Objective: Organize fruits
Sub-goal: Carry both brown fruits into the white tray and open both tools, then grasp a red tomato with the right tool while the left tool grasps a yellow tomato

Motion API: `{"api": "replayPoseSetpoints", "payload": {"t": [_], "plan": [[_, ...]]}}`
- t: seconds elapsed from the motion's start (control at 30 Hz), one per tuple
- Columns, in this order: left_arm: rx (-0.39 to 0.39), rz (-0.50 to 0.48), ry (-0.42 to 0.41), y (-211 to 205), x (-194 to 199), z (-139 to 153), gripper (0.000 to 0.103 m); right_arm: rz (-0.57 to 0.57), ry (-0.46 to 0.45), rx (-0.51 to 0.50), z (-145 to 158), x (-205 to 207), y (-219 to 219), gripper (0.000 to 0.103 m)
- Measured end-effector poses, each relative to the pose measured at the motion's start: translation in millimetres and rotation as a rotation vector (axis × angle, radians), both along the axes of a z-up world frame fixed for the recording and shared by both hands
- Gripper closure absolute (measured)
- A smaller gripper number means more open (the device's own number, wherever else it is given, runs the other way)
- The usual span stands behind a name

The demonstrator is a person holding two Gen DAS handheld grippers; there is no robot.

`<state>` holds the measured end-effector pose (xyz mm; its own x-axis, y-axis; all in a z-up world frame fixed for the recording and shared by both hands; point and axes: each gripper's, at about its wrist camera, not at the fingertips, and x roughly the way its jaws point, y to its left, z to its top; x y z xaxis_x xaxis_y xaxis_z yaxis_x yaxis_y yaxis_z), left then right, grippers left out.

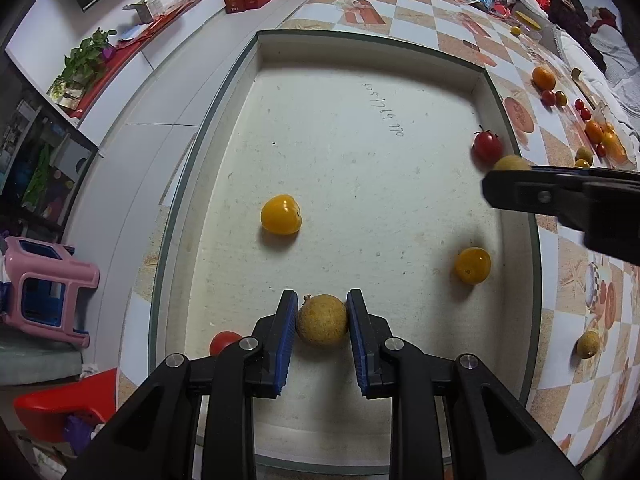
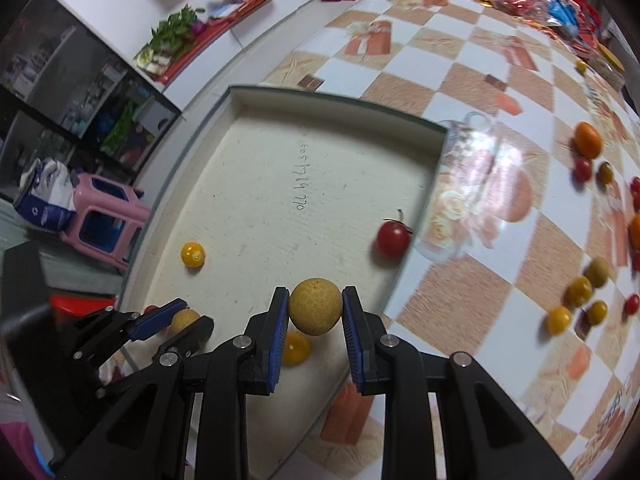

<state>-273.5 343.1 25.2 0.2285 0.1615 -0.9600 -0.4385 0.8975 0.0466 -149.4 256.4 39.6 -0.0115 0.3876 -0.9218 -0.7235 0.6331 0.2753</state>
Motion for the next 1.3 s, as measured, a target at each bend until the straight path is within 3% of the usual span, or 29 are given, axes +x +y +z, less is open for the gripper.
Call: {"api": "replayPoseSetpoints", "payload": {"t": [0.37, 0.5, 0.57, 0.6, 0.63, 0.77, 0.9, 1.3], "plan": [[0.043, -0.038, 0.009, -7.5, 0.2, 0.6, 0.076, 0.058, -0.041, -0.093, -26.4, -3.5, 24.9, 0.074], [0.041, -0.046, 0.012, -8.0, -0.6, 0.9, 0.075, 0.076, -0.036, -0.096, -26.2, -4.3, 30.7, 0.065], [0.051, -0.044, 0.02, -7.8, -0.9, 1.1, 0.058, 0.075, -0.036, -0.099, -26.2, -3.9, 32.2, 0.061], [0.057, -0.038, 0.016, -7.2, -1.8, 2.3, 0.032, 0.07, -0.032, -0.095, -26.0, -4.3, 32.8, 0.059], [0.065, -0.032, 0.004, -7.7, -2.3, 3.8, 0.028, 0.064, -0.024, -0.092, -26.1, -4.2, 32.8, 0.055], [0.067, -0.042, 0.004, -8.9, -3.1, 5.2, 0.028, 0.053, -0.007, -0.068, -23.6, -1.6, 31.7, 0.048], [0.067, -0.053, 0.014, -10.9, -2.2, 6.1, 0.028, 0.034, 0.041, 0.013, -12.6, 2.0, 28.8, 0.017], [0.074, -0.127, -0.005, -36.0, 20.9, 27.7, 0.028, -0.15, 0.007, 0.056, 14.6, 31.2, -28.7, 0.015]]}}
